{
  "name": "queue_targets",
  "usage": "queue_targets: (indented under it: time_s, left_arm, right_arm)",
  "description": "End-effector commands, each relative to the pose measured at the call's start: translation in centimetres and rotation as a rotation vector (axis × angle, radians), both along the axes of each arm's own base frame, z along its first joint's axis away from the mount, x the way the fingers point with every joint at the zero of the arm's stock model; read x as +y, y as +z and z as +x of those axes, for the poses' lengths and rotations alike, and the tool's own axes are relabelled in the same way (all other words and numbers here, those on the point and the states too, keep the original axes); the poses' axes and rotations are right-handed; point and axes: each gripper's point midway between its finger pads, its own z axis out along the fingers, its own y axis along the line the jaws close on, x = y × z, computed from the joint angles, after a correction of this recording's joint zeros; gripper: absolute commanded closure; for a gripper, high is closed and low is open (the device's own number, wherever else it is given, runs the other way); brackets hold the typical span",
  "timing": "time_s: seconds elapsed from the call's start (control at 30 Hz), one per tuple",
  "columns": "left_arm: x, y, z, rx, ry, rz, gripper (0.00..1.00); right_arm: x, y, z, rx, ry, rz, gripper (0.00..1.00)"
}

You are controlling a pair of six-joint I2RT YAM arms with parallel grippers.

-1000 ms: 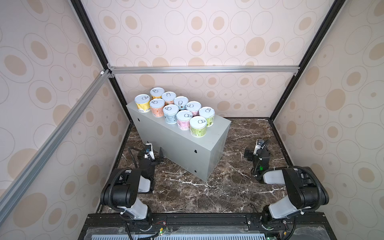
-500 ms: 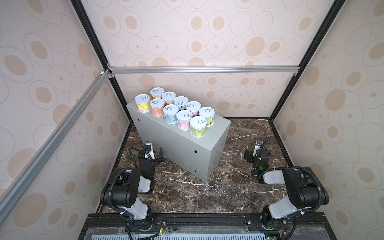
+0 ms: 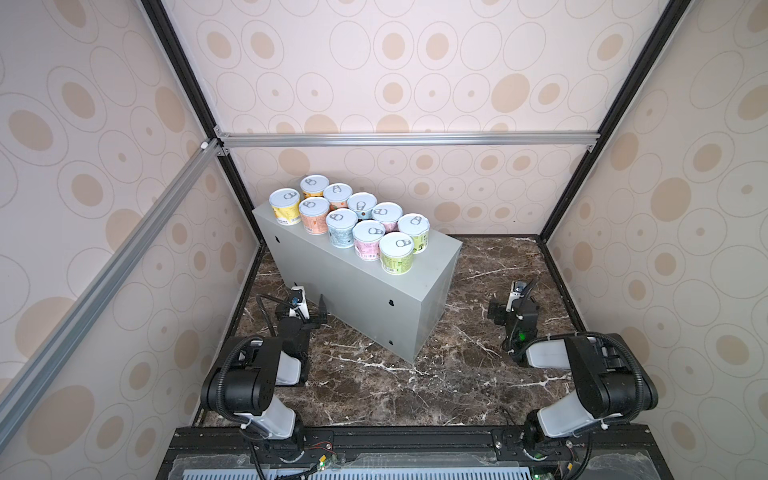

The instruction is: Place and organize the canned foods onto the counter

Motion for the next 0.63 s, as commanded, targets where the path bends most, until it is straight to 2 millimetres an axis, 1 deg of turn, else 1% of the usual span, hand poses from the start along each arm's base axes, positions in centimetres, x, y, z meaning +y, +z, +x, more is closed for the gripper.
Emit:
queue_targets:
  time_s: [0.0,0.17,0.6]
  left_arm:
    - [-0.03,0.53,0.27,-0.016,-0.009,0.022,0.01]
    - [-0.30,0.63,0.08,-0.022,-0.001,0.037,0.01]
    - [-0.23,0.60,0.12,-0.020,0.000,0.036,0.01]
  right_arm:
    - [-0.09,0.50,0.08,-0.013,-0.003,0.000,0.00]
    - [-0.03,0.54,0.11,-0.015,-0.002,0.001,0.00]
    - [-0.03,0.46,0.09,-0.012,-0.001,0.001,0.00]
